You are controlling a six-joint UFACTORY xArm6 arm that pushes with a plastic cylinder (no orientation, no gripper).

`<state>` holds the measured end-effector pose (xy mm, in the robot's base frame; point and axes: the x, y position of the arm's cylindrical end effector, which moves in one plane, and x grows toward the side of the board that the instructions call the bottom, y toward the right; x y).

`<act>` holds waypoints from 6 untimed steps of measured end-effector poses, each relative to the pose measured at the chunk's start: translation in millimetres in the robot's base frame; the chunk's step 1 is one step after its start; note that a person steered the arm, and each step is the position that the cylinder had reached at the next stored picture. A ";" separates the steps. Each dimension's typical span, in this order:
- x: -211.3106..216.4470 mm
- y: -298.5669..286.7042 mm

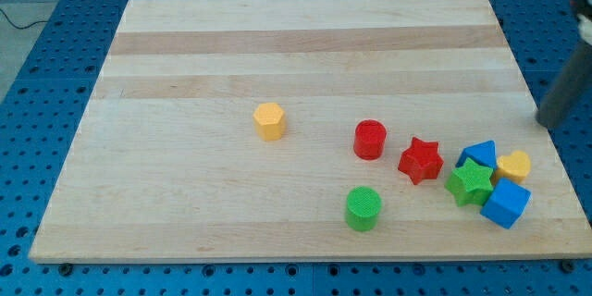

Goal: Move the red circle to the right of the yellow hexagon

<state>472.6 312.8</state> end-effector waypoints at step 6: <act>-14.9 -277.2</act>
